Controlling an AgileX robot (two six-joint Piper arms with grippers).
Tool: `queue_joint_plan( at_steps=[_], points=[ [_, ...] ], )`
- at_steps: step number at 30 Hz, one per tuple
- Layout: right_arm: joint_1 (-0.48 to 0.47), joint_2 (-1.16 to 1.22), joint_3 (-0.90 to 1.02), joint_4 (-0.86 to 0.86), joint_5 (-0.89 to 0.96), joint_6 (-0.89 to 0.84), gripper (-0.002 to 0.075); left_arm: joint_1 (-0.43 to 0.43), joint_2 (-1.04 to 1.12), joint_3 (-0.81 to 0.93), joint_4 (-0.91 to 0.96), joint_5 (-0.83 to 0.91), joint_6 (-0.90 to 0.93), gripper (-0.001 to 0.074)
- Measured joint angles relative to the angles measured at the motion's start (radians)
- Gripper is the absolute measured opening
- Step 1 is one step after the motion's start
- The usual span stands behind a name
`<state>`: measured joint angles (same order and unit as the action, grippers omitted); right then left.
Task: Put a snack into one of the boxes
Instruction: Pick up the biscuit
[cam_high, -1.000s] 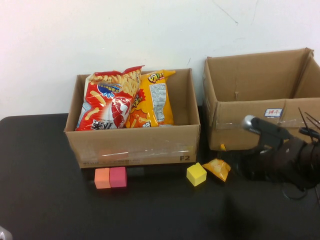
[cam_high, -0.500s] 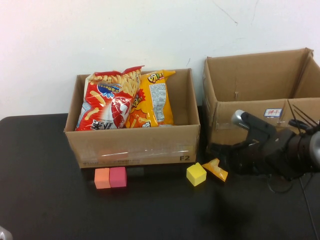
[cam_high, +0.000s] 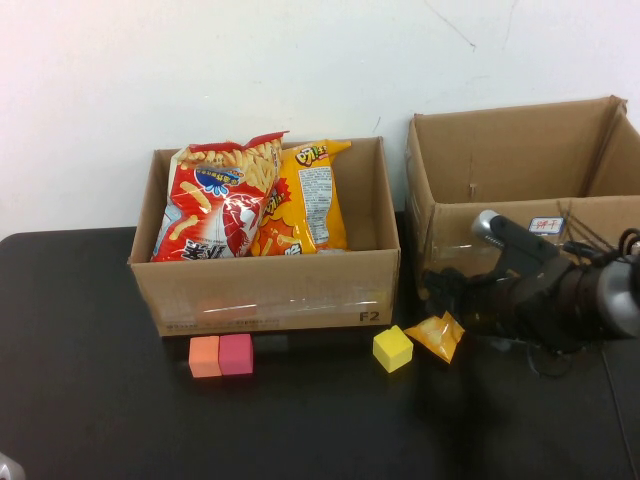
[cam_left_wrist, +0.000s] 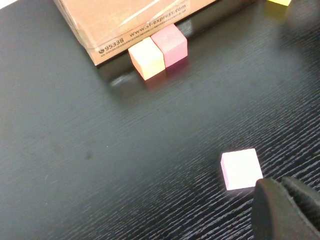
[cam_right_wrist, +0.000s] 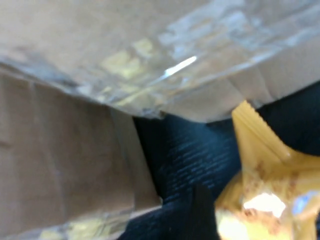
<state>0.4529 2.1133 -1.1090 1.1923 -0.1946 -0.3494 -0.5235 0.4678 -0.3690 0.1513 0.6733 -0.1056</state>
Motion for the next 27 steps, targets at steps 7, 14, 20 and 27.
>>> queue_joint_plan(
  at_steps=[7,14,20,27],
  points=[
    [0.0,0.094,-0.088,0.002,0.002,-0.035,0.0527,0.0,0.0,0.0,0.0,0.0,0.0,-0.0001],
    [0.0,0.119,-0.099,0.031,0.0,-0.194,0.0484,0.0,0.0,0.0,0.0,0.0,0.0,-0.0001],
    [0.0,0.118,-0.1,0.13,0.064,-0.484,0.0282,0.0,0.0,0.0,0.0,0.0,0.0,-0.0001],
    [-0.002,0.107,-0.104,0.196,0.14,-0.618,0.0178,0.0,0.0,0.0,0.0,0.0,0.0,-0.0001]
  ],
)
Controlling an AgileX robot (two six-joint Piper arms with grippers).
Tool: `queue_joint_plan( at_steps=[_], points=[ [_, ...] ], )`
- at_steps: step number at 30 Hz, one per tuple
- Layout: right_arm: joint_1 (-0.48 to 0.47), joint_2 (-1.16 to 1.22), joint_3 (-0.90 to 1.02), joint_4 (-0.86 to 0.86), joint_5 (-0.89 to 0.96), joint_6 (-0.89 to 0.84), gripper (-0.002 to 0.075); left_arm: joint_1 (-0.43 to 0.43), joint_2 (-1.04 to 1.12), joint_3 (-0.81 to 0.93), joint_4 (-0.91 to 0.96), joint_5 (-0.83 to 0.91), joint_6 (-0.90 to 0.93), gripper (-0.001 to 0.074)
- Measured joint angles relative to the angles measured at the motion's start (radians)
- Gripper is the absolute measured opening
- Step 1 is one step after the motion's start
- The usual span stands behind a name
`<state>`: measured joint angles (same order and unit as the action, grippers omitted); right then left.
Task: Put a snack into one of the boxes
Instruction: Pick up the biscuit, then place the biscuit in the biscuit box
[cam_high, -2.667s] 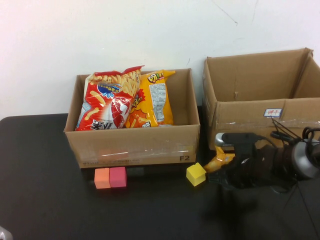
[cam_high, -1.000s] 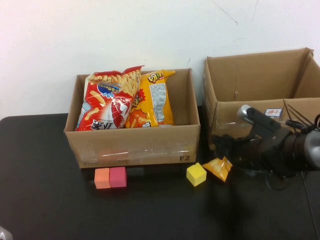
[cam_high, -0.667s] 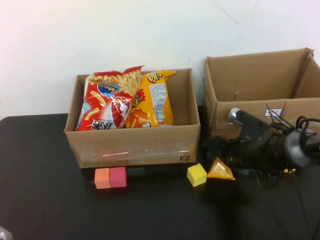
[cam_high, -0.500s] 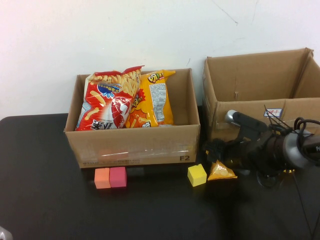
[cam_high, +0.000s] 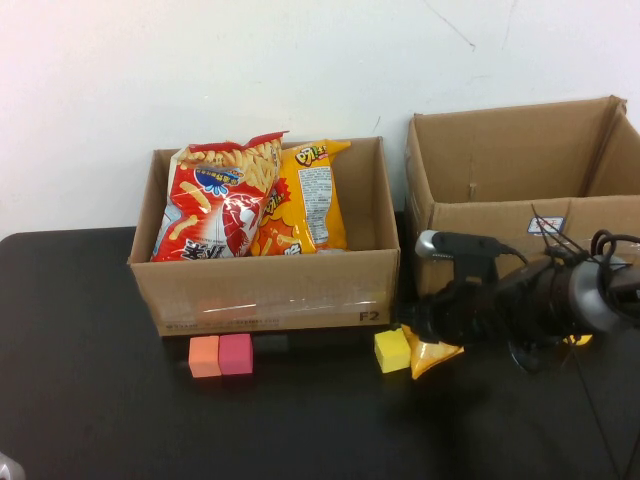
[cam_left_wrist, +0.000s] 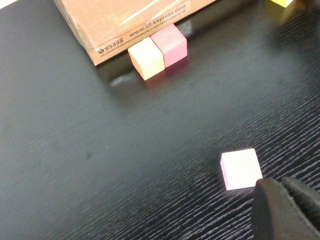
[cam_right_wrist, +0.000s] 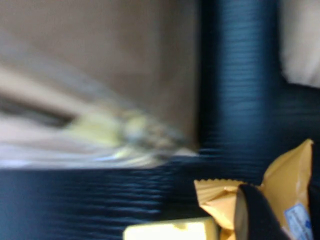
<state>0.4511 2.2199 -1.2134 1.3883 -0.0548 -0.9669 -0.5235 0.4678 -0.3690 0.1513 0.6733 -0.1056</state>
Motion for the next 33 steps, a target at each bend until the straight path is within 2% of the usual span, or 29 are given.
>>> queue_joint_plan(
  at_steps=[13,21,25,31,33],
  points=[
    [0.0,-0.147,0.031,0.006,0.09,-0.117,0.0169,0.0,0.0,0.0,0.0,0.0,0.0,-0.0001],
    [0.0,-0.346,0.041,0.006,0.169,-0.134,0.0167,0.0,0.0,0.0,0.0,-0.004,0.0,-0.0001],
    [0.0,-0.47,0.041,0.007,-0.02,-0.212,0.0167,0.0,0.0,0.0,0.0,-0.004,0.0,-0.0001],
    [0.0,-0.524,0.041,0.054,-0.624,-0.29,0.0166,0.0,0.0,0.0,0.0,-0.004,0.0,-0.0001],
    [-0.017,-0.51,0.041,0.06,-0.739,-0.257,0.016,0.0,0.0,0.0,0.0,-0.004,0.0,-0.0001]
  ],
)
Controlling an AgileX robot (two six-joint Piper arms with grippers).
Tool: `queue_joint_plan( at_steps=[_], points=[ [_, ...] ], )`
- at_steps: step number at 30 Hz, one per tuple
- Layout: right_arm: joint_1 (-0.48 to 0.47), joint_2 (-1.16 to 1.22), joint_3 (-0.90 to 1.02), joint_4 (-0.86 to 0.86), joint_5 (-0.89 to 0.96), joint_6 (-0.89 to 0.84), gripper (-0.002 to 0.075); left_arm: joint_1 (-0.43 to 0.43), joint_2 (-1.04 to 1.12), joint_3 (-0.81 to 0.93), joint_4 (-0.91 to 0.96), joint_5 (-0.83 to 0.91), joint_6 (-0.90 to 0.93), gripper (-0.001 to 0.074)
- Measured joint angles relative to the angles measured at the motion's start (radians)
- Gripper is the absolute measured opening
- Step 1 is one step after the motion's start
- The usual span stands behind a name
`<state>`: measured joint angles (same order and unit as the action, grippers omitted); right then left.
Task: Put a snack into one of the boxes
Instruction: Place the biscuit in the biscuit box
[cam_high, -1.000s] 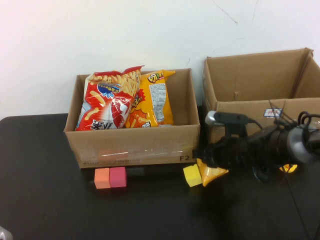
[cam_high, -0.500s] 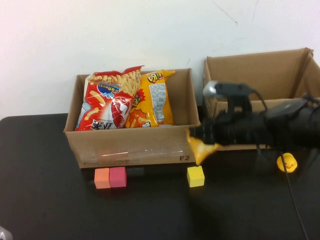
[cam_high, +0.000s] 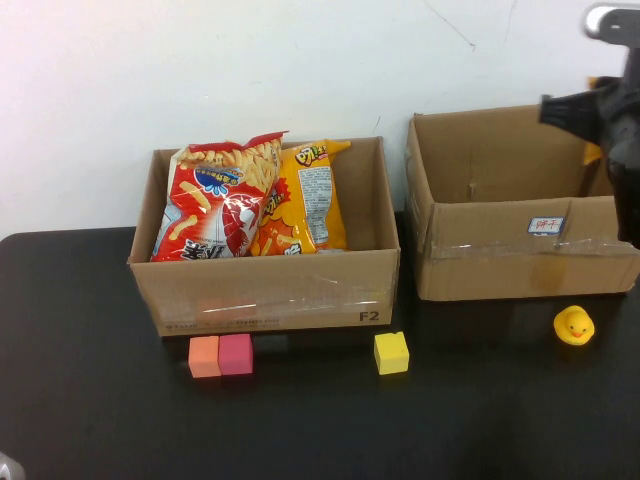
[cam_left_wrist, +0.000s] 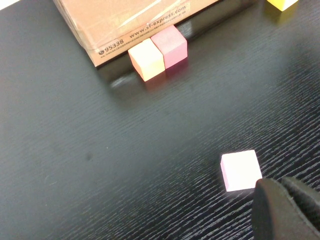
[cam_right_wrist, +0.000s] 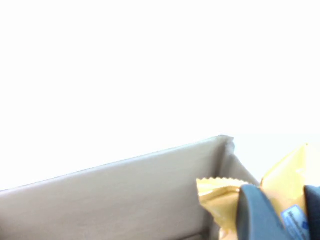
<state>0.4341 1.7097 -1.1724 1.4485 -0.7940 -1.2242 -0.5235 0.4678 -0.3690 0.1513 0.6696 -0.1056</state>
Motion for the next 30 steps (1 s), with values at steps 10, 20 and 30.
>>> queue_joint_plan(
  at_steps=[10,20,30],
  points=[
    [-0.081,0.146,-0.062,-0.177,0.225,0.256,0.0127,0.0,0.0,0.0,0.0,0.0,0.0,-0.0001],
    [-0.169,0.262,-0.27,0.197,0.491,0.006,0.0351,0.0,0.0,0.0,0.0,0.0,0.0,-0.0001],
    [-0.136,0.134,-0.287,0.315,0.415,-0.434,0.0349,0.0,-0.024,-0.024,0.0,-0.024,-0.03,-0.0001]
  ],
)
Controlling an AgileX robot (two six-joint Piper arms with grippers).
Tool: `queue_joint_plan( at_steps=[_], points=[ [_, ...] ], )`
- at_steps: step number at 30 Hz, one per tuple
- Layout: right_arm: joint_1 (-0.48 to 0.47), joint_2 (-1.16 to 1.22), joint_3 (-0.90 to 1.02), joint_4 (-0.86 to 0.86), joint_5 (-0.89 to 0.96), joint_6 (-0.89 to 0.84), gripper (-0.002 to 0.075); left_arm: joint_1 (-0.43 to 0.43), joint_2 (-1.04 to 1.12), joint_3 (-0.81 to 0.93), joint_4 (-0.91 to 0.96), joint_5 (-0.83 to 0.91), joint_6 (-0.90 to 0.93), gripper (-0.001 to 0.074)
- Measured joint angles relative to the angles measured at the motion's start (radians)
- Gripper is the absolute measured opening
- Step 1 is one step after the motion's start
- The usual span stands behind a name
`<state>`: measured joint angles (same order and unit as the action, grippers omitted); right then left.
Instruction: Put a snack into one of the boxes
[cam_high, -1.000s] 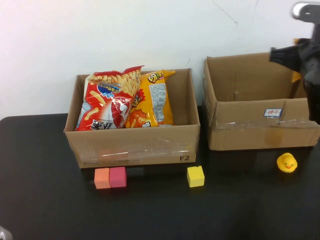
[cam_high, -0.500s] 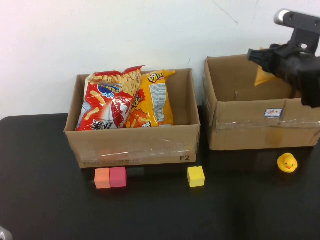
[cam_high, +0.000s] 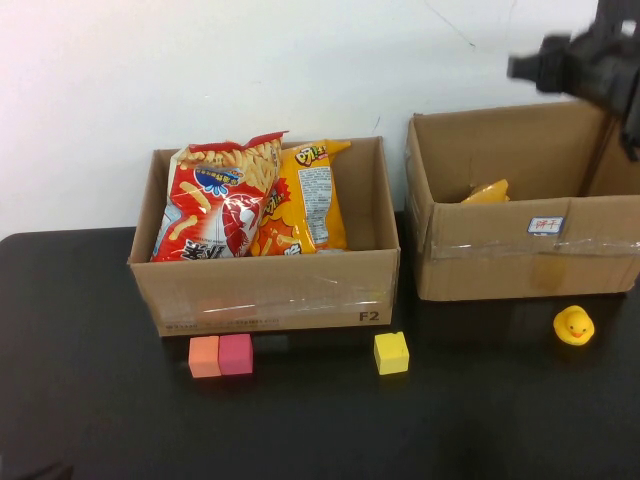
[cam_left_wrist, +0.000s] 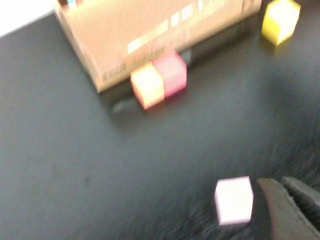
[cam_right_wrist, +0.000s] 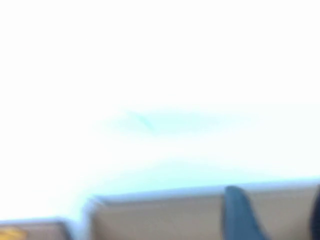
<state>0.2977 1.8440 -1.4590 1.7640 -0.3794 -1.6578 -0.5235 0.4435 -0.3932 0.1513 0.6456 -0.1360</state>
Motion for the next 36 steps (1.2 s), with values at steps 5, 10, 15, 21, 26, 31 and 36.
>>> queue_joint_plan(
  at_steps=[5,10,15,21,26,31,36],
  points=[
    [0.111,-0.188,0.014,0.004,-0.002,-0.077,0.0071,0.0,-0.064,0.02,0.0,-0.087,-0.044,-0.0001],
    [0.27,-0.359,0.034,0.004,0.017,-0.199,0.0008,0.0,-0.11,0.021,0.014,-0.099,-0.048,-0.0001],
    [0.385,-0.513,0.089,0.004,0.206,-0.229,0.0,0.0,-0.12,0.021,0.032,-0.103,-0.064,-0.0001],
    [0.394,-0.629,0.205,-0.068,0.594,-0.202,-0.0001,0.0,-0.12,0.021,0.032,-0.103,-0.072,-0.0001],
    [0.394,-0.641,0.28,-0.537,0.817,0.194,-0.0001,0.0,-0.122,0.023,0.032,-0.097,-0.072,-0.0001],
    [0.383,-0.641,0.296,-1.102,1.07,0.718,-0.0001,0.0,-0.122,0.023,0.031,-0.086,-0.072,-0.0001],
    [0.382,-0.645,0.3,-1.647,1.281,1.238,-0.0001,0.0,-0.122,0.023,0.031,-0.088,-0.072,-0.0001]
  ],
)
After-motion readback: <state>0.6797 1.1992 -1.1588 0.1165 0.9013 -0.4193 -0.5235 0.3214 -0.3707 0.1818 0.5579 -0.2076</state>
